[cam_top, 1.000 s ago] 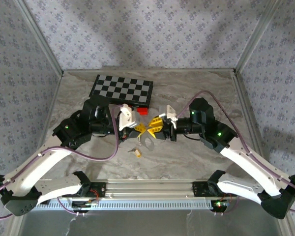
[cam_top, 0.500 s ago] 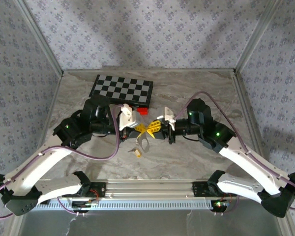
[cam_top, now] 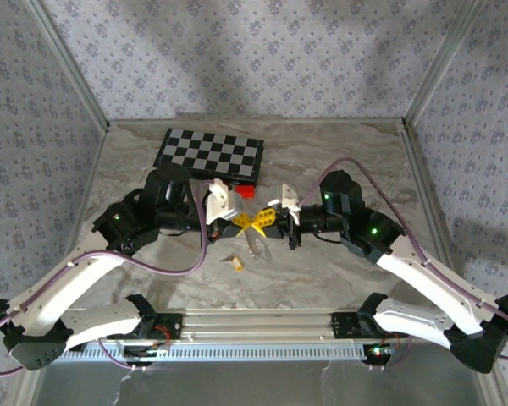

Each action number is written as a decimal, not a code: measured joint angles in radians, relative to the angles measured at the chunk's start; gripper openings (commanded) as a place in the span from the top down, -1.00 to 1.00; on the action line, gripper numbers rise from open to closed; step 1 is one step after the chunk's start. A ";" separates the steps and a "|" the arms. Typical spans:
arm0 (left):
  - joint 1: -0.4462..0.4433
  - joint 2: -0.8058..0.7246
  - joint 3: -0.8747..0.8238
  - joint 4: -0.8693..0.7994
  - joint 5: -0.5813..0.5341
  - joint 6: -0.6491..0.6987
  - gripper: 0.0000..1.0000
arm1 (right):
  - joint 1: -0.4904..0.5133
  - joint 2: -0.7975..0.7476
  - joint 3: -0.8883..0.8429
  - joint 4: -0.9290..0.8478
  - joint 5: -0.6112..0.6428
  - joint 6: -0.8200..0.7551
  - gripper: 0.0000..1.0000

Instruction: Put the keys on the keyring

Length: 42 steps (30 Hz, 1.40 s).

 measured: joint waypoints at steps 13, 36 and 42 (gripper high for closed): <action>0.000 -0.204 -0.163 0.223 -0.056 -0.127 0.07 | -0.061 -0.018 -0.080 0.257 -0.068 0.180 1.00; 0.000 -0.163 -0.232 0.562 -0.036 -0.272 0.50 | -0.086 -0.010 -0.220 0.890 -0.137 0.555 1.00; 0.000 -0.157 -0.237 0.614 -0.033 -0.290 0.55 | -0.085 0.002 -0.227 0.941 -0.137 0.581 1.00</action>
